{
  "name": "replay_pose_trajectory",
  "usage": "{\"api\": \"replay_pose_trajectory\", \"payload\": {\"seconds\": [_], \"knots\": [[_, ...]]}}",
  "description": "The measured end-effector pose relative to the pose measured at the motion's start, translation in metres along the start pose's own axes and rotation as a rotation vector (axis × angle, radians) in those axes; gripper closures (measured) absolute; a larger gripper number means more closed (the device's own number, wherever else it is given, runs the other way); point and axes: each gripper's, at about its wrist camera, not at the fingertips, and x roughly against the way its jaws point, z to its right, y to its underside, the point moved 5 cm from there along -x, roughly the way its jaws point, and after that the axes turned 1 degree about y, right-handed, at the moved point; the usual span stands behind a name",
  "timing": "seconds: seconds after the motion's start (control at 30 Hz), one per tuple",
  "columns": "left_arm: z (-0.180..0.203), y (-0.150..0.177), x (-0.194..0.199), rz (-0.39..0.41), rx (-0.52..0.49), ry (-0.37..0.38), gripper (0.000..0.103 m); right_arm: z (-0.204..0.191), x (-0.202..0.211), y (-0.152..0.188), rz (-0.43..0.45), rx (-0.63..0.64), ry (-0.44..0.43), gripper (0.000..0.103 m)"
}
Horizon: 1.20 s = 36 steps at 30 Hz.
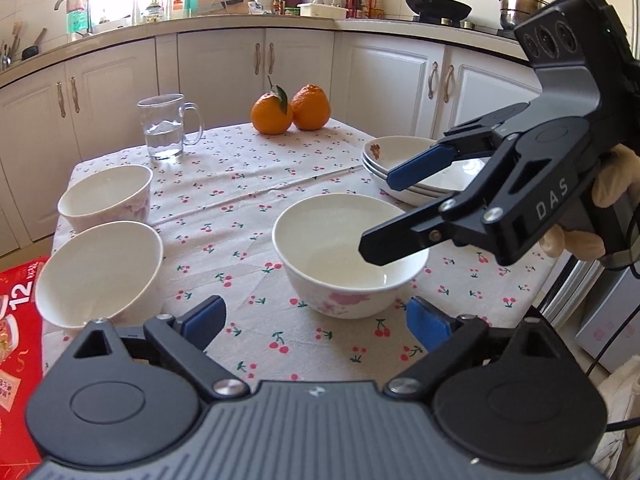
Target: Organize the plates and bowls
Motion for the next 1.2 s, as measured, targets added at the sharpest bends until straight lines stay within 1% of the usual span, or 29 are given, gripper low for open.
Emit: {"api": "replay_pose_trajectory", "payload": {"seconds": [0.07,0.17,0.3,0.43,0.63,0.87,1.2], "knots": [[-0.005,0.003,0.006,0.001,0.004,-0.03,0.006,-0.003,0.002,0.0,0.002,0.016,0.019,0.0],[-0.012,0.007,0.015,0.008,0.03,-0.061,0.006,-0.009,0.003,0.0,0.008,0.034,0.022,0.0],[-0.021,0.013,0.025,0.017,0.058,-0.107,0.004,-0.018,0.003,-0.001,-0.001,0.066,0.058,0.0],[-0.031,0.02,0.031,0.016,0.084,-0.138,0.004,-0.028,0.0,-0.004,-0.011,0.09,0.057,0.0],[-0.046,0.031,0.04,0.021,0.108,-0.172,0.004,-0.045,-0.007,-0.012,-0.022,0.125,0.042,0.0],[-0.069,0.033,0.042,0.032,0.122,-0.207,0.004,-0.062,-0.023,-0.026,-0.035,0.148,0.001,0.0],[-0.098,0.031,0.03,0.042,0.146,-0.259,0.004,-0.074,-0.055,-0.053,-0.064,0.181,-0.05,0.0]]}}
